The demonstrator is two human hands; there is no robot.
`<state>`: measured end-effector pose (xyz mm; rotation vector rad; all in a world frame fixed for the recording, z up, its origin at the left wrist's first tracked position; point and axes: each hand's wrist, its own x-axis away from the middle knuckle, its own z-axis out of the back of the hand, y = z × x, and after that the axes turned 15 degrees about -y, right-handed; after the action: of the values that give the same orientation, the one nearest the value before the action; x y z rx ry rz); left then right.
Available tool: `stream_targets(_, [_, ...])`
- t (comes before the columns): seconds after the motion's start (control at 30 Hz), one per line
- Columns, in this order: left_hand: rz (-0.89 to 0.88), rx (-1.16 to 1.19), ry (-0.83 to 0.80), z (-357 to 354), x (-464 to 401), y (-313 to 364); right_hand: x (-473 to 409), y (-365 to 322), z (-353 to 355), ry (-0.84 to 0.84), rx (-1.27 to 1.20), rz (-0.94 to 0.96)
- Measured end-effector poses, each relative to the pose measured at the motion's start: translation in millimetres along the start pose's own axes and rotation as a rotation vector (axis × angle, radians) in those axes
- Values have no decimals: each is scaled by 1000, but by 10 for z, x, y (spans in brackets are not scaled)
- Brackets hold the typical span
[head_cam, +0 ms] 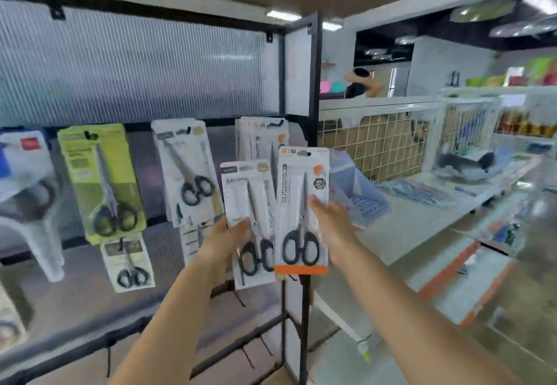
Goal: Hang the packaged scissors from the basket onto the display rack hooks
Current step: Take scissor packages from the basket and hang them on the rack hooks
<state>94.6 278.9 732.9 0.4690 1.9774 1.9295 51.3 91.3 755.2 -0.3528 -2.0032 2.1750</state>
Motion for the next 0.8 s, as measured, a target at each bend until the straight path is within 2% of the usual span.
stream_targets(0.2, [-33, 18, 82, 286, 94, 117, -142, -238, -19, -32, 114, 49])
stream_targets(0.57, [-42, 55, 149, 473, -68, 201, -496, -587, -55, -6, 108, 110])
stream_targets(0.8, [5, 29, 151, 464, -147, 160, -736, -596, -58, -2, 95, 72])
